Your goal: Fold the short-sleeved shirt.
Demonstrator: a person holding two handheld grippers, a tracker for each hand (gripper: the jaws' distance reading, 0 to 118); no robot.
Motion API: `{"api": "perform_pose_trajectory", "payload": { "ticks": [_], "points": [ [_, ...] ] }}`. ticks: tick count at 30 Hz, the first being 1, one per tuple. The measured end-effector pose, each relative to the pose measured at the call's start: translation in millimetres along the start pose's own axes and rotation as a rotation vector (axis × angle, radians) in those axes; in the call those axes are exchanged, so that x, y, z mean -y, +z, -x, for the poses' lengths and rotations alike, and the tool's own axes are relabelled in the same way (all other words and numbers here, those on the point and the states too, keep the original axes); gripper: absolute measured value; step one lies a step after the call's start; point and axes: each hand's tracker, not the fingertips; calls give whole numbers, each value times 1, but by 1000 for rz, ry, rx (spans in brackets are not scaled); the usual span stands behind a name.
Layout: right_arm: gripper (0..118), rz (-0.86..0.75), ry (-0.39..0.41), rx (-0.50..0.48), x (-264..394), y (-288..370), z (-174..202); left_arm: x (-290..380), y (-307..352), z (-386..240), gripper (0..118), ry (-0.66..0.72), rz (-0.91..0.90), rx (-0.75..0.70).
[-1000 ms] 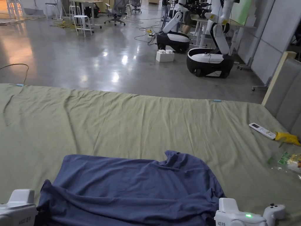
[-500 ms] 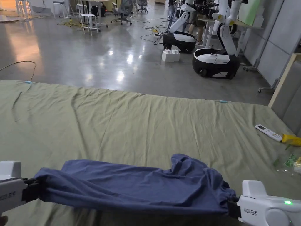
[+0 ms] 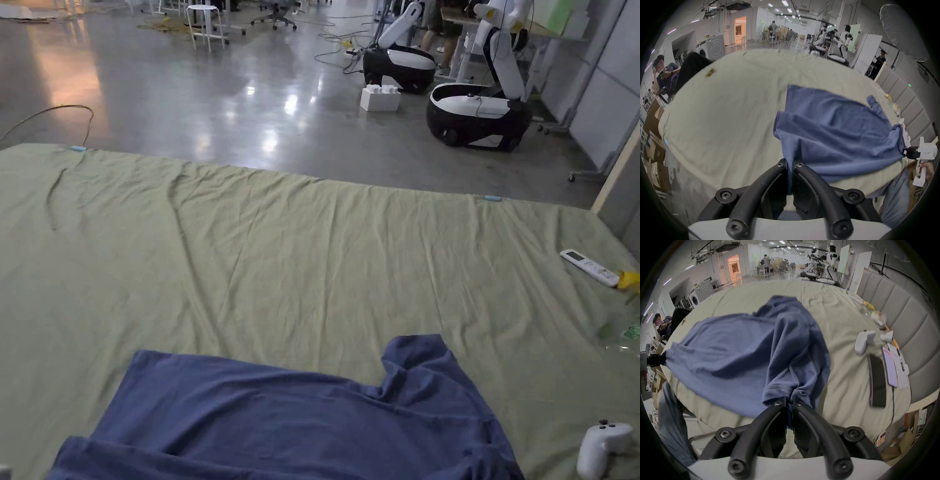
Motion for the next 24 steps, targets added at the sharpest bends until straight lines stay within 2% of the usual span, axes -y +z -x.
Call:
{"api": "perform_pose_trajectory", "payload": {
  "ticks": [4,9,10,12,13,14,15,17,20,24],
  "points": [
    [7,1,-24,16,16,-17,2,16,-25,-2,6,-8,43,-18],
    [13,-22,-26,33,15,-17,5,25,-46,1,6,-22,42,-32],
    [19,-27,-18,47,13,-13,6,22,-45,2,6,-25,41,-36],
    [45,-69,-5,96,7,-3,8,19,-43,-1,10,-44,26,-44],
    [58,-105,-1,104,3,3,11,16,-41,-4,15,-62,8,-48],
    [70,-146,2,104,-1,9,14,11,-36,-7,27,-70,-14,-47],
    [74,-209,1,98,-8,17,17,5,-32,-11,38,-73,-61,-40],
    [75,-310,11,88,-23,30,26,-6,-26,-20,53,-81,-132,-20],
    [78,-521,31,70,-47,48,44,-27,-15,-42,54,-118,-246,-23],
    [78,-736,48,105,-76,66,72,-52,4,-76,54,-163,-422,-20]
  ]
}}
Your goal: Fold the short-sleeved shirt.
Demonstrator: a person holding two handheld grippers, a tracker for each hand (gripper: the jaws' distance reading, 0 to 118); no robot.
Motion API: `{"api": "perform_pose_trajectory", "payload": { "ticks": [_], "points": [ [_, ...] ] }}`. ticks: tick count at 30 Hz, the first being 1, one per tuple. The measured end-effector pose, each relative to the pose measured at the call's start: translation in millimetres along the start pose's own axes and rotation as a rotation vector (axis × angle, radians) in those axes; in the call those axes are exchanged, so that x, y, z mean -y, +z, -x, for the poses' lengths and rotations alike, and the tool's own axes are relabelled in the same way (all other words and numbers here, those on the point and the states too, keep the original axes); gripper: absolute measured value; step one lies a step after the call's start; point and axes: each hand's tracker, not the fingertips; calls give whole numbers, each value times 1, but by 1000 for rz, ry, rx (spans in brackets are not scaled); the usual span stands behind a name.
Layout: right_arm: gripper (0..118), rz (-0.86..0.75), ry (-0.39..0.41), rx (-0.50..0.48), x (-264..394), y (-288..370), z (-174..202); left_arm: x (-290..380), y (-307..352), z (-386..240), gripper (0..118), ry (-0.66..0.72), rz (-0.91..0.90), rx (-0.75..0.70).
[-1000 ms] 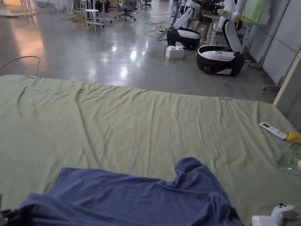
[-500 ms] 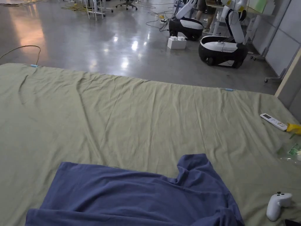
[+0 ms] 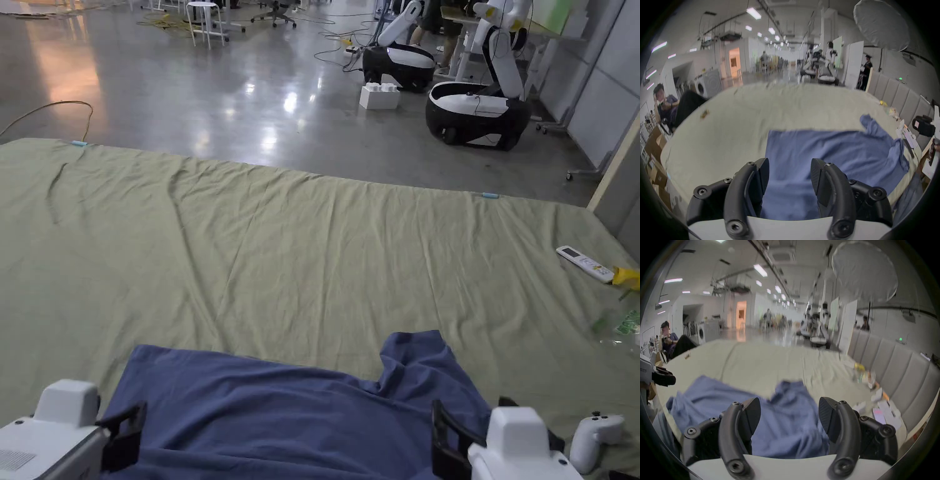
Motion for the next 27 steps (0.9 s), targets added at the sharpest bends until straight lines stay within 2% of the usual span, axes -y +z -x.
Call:
{"api": "perform_pose_trajectory", "payload": {
  "ticks": [1,3,4,6,7,9,10,12,14,15,16,17,18,20,27],
  "points": [
    [77,-44,-3,13,-8,-2,6,-8,4,-7,53,-8,-49,-2],
    [67,-128,-17,20,-22,-2,14,-24,14,-20,51,-20,-147,1],
    [58,-168,-18,29,-29,-2,18,-31,19,-26,45,-25,-196,-11],
    [27,-180,-50,49,-38,-4,23,-44,27,-35,22,-21,-266,-29],
    [18,-193,-46,48,-42,-5,25,-49,30,-39,18,-9,-296,-31],
    [12,-202,-46,45,-46,-7,28,-56,37,-43,8,9,-339,-34],
    [7,-218,-51,23,-46,-8,29,-60,39,-45,7,21,-363,-29],
    [4,-215,-59,31,-48,-10,35,-62,45,-47,3,42,-382,-45],
    [2,-277,-46,85,-50,-7,38,-62,48,-48,3,56,-407,-63],
    [2,-243,-99,60,-48,-9,38,-62,50,-47,3,63,-418,-74],
    [2,-240,-118,79,-48,-9,38,-61,51,-46,2,64,-421,-85],
    [2,-253,-102,96,-49,-8,38,-60,52,-43,2,63,-422,-82],
    [2,-236,-127,90,-47,-10,37,-60,51,-41,2,58,-417,-86],
    [2,-246,-122,94,-48,-13,35,-57,47,-34,2,42,-400,-90],
    [2,-202,-98,93,-43,-24,28,-51,-27,16,2,102,-129,-72]
  ]
}}
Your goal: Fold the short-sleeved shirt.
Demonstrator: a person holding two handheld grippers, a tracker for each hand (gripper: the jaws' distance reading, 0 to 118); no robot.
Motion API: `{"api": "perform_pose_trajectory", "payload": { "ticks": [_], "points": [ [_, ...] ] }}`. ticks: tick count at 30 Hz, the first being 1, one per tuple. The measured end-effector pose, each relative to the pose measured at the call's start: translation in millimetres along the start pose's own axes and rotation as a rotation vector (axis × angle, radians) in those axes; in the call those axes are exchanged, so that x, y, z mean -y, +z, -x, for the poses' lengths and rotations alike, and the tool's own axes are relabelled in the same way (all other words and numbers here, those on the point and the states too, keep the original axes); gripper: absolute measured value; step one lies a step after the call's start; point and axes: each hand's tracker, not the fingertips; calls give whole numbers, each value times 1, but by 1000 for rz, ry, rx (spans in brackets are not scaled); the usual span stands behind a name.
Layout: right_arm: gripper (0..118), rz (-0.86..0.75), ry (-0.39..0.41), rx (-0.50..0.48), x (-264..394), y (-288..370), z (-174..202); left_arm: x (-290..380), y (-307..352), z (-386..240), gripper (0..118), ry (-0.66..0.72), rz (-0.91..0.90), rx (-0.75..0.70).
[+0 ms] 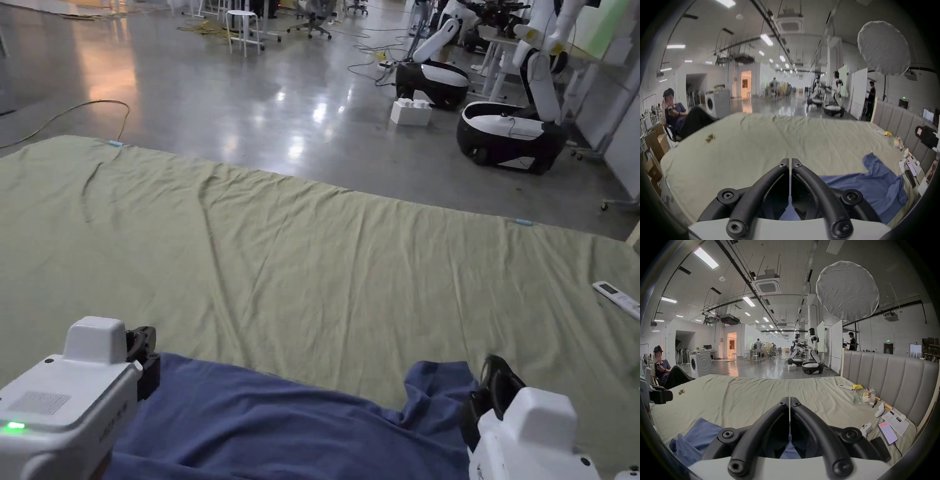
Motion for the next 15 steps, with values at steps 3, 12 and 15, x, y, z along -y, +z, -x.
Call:
{"api": "perform_pose_trajectory", "payload": {
  "ticks": [3,12,15],
  "points": [
    [2,28,30,-2,6,-4,-3,5,-45,20,2,14,131,26],
    [2,127,61,21,27,-20,-20,18,-172,52,59,118,501,90],
    [2,167,54,29,35,-26,-28,20,-195,47,71,107,515,99]
  ]
}}
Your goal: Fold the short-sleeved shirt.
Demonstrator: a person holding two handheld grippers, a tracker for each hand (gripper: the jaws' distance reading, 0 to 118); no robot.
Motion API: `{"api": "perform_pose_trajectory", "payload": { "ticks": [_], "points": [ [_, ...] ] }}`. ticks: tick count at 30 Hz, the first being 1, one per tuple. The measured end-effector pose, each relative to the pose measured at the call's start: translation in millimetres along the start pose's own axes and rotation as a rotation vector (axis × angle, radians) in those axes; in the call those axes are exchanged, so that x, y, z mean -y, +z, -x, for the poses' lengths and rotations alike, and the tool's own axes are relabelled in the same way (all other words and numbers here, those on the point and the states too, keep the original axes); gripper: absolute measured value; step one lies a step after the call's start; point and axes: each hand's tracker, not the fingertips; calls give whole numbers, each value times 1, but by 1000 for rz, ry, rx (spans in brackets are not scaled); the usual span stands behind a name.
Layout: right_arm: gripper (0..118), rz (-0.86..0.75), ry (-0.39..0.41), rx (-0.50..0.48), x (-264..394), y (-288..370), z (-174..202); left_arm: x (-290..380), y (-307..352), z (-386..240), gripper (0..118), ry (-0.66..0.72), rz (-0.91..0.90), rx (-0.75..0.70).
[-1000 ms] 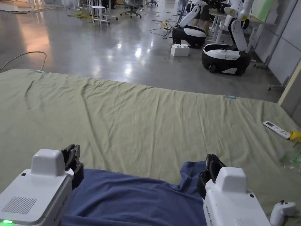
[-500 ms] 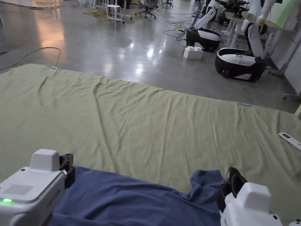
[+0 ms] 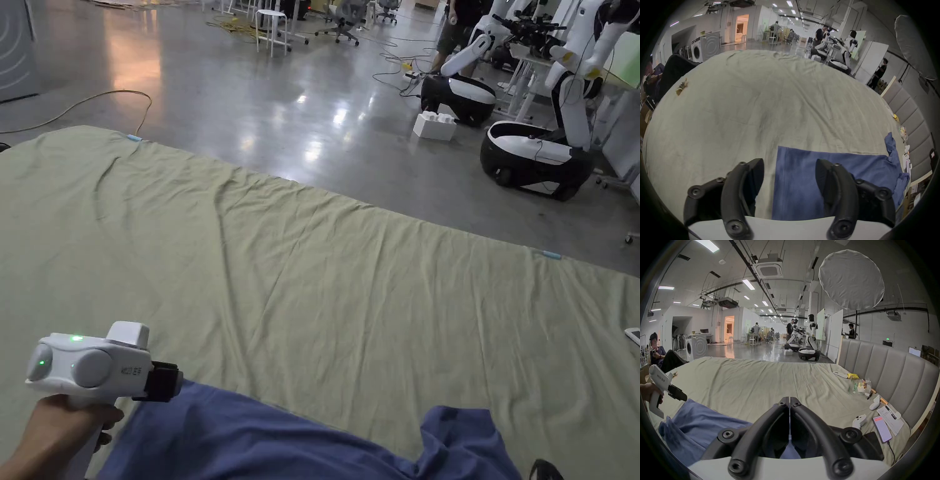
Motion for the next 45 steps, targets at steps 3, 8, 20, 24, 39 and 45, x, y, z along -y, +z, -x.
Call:
{"api": "perform_pose_trajectory", "payload": {
  "ticks": [3,8,20,24,39,45],
  "points": [
    [2,30,1,15,6,-7,-6,-7,-22,-3,71,-10,38,-30],
    [2,64,11,24,13,-15,-13,-6,-45,-14,71,-104,115,-106],
    [46,411,-4,-51,19,-93,-45,3,-29,-38,6,-187,75,-120],
    [65,626,-2,-73,30,-152,-64,4,-2,-39,5,-162,24,-90],
    [4,788,28,-123,71,-235,-63,25,54,-47,5,-127,-83,-64],
    [2,717,16,-122,59,-211,-64,31,69,-42,5,-108,-104,-58]
  ]
}}
